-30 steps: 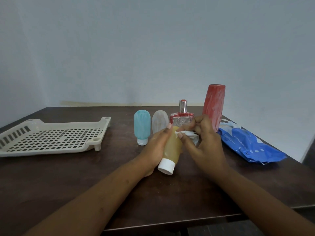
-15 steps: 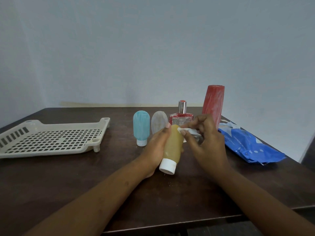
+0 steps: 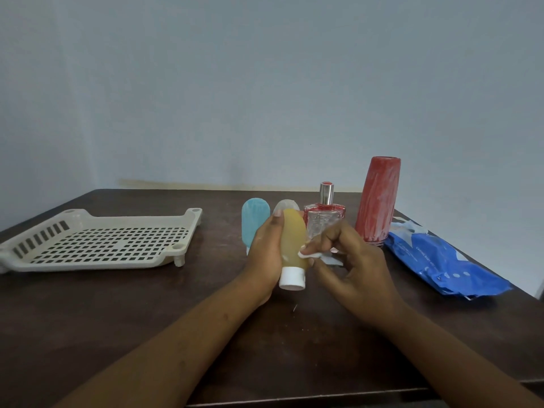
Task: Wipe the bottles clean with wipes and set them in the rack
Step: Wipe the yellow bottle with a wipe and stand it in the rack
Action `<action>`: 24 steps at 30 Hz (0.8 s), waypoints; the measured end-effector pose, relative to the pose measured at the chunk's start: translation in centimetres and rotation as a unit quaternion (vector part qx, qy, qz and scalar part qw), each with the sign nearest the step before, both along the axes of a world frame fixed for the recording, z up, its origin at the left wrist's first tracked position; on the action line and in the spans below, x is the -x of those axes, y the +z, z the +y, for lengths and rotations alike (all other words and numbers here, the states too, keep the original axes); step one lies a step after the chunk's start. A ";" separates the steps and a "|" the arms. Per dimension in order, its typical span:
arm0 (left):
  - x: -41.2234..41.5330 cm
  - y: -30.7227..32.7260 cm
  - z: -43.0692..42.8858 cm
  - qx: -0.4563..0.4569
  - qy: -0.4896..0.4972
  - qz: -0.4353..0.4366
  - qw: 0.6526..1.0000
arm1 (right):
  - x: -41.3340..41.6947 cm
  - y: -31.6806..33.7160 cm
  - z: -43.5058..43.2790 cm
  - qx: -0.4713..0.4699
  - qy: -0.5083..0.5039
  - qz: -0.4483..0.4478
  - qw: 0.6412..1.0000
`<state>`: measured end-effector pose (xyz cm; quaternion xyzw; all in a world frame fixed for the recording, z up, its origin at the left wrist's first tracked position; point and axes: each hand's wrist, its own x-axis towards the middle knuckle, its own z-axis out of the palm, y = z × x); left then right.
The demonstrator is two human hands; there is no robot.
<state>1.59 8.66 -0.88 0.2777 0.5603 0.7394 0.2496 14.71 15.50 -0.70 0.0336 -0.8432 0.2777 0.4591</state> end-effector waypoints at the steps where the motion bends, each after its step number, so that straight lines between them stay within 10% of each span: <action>1: 0.1 0.0 0.0 -0.001 0.000 -0.021 1.000 | 0.1 0.0 0.0 -0.003 -0.006 0.000 1.000; 12: -1.2 -0.2 -0.9 0.029 -0.201 0.088 0.975 | 0.2 0.4 1.4 0.072 -0.136 0.112 0.982; 24: -0.7 -0.9 -0.7 -0.008 -0.096 0.398 0.912 | 0.3 0.2 1.0 -0.007 -0.077 0.085 0.993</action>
